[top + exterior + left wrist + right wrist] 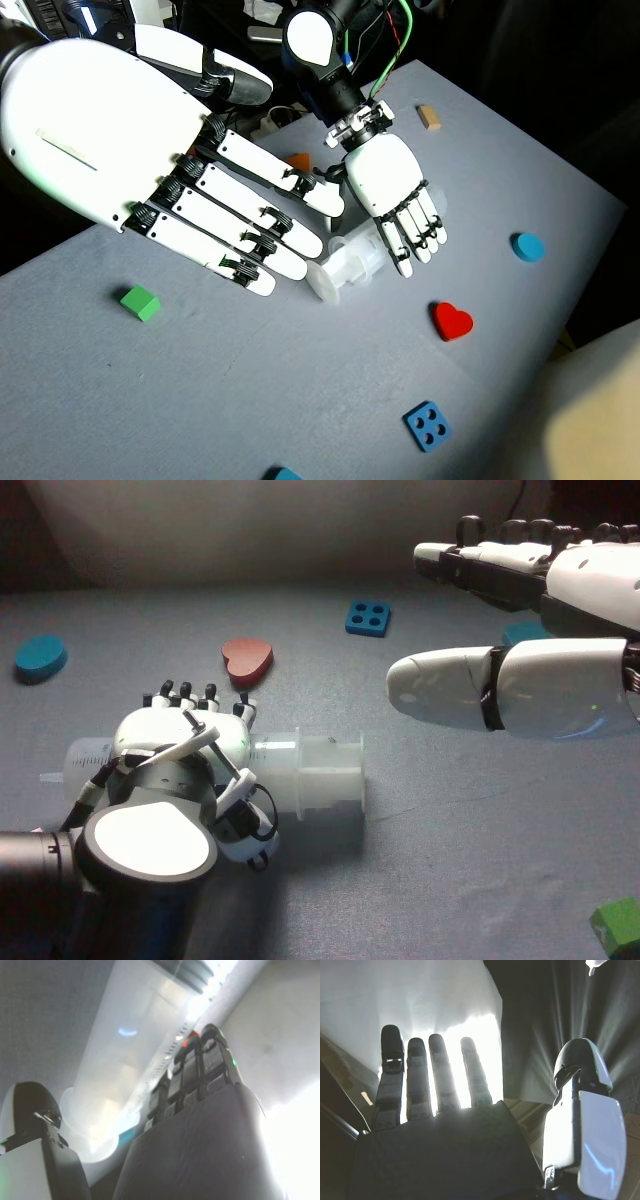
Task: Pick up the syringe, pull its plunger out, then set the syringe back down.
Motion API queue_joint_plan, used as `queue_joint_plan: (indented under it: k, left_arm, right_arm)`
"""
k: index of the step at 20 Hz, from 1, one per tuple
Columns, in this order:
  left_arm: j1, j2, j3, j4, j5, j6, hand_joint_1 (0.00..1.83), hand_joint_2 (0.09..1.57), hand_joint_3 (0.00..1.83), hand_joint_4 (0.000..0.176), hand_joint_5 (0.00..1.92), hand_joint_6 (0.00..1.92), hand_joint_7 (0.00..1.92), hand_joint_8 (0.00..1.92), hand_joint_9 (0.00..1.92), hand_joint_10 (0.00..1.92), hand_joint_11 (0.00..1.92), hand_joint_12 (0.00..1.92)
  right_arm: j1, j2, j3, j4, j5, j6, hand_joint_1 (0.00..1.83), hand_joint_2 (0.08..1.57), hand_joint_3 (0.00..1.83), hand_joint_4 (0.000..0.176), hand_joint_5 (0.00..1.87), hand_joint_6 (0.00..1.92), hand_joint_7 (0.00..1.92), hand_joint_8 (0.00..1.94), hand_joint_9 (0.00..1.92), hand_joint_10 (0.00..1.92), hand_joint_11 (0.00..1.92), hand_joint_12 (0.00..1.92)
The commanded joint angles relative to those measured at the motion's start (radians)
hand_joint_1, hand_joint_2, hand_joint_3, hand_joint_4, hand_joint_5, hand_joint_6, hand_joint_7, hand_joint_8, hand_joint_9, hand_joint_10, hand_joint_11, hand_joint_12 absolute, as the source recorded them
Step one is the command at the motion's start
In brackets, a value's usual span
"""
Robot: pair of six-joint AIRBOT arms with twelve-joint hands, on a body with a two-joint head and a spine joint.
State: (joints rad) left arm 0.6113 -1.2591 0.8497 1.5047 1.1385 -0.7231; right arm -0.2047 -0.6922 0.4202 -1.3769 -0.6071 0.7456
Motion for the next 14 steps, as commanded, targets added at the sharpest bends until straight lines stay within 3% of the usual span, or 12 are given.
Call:
queue_joint_plan:
  k: [1,6,8,9,11,14]
  left_arm:
    - [0.003,-0.005,0.008,0.081,0.04,0.001,0.76,0.96,0.0,0.126,0.0,0.0,0.0,0.0,0.0,0.0,0.0,0.0]
    - [0.02,-0.01,0.025,0.096,0.025,-0.021,0.77,0.98,0.01,0.124,0.0,0.0,0.0,0.0,0.0,0.0,0.01,0.0]
    - [0.022,-0.01,0.03,0.097,0.021,-0.022,0.8,1.0,0.02,0.108,0.01,0.01,0.0,0.0,0.0,0.0,0.06,0.03]
    - [0.024,-0.01,0.032,0.098,0.02,-0.022,0.82,1.04,0.0,0.093,0.05,0.01,0.01,0.0,0.0,0.0,0.01,0.24]
    - [0.027,-0.011,0.039,0.105,0.016,-0.025,0.89,1.07,0.0,0.069,0.13,0.01,0.08,0.01,0.07,0.01,0.0,0.46]
    - [0.04,-0.017,0.052,0.123,0.007,-0.056,1.03,1.12,0.0,0.0,0.3,0.01,0.31,0.02,0.26,0.02,0.0,0.89]
  right_arm:
    - [0.008,-0.001,-0.003,-0.057,0.012,0.011,0.03,1.0,0.0,0.11,0.03,0.0,0.05,0.0,0.04,0.0,0.0,0.71]
    - [0.009,-0.001,-0.003,-0.057,0.012,0.013,0.03,1.0,0.0,0.11,0.03,0.0,0.05,0.0,0.05,0.0,0.0,0.71]
    - [0.009,-0.001,-0.003,-0.057,0.012,0.013,0.03,1.0,0.0,0.11,0.03,0.0,0.05,0.0,0.05,0.0,0.0,0.71]
    - [0.009,-0.001,-0.003,-0.057,0.012,0.013,0.03,1.0,0.0,0.11,0.03,0.0,0.05,0.0,0.05,0.0,0.0,0.71]
    - [0.009,-0.001,-0.003,-0.057,0.012,0.014,0.03,1.0,0.0,0.11,0.03,0.0,0.05,0.0,0.05,0.0,0.0,0.73]
    - [0.009,-0.001,-0.003,-0.057,0.012,0.015,0.03,0.99,0.0,0.11,0.03,0.0,0.05,0.0,0.05,0.0,0.0,0.73]
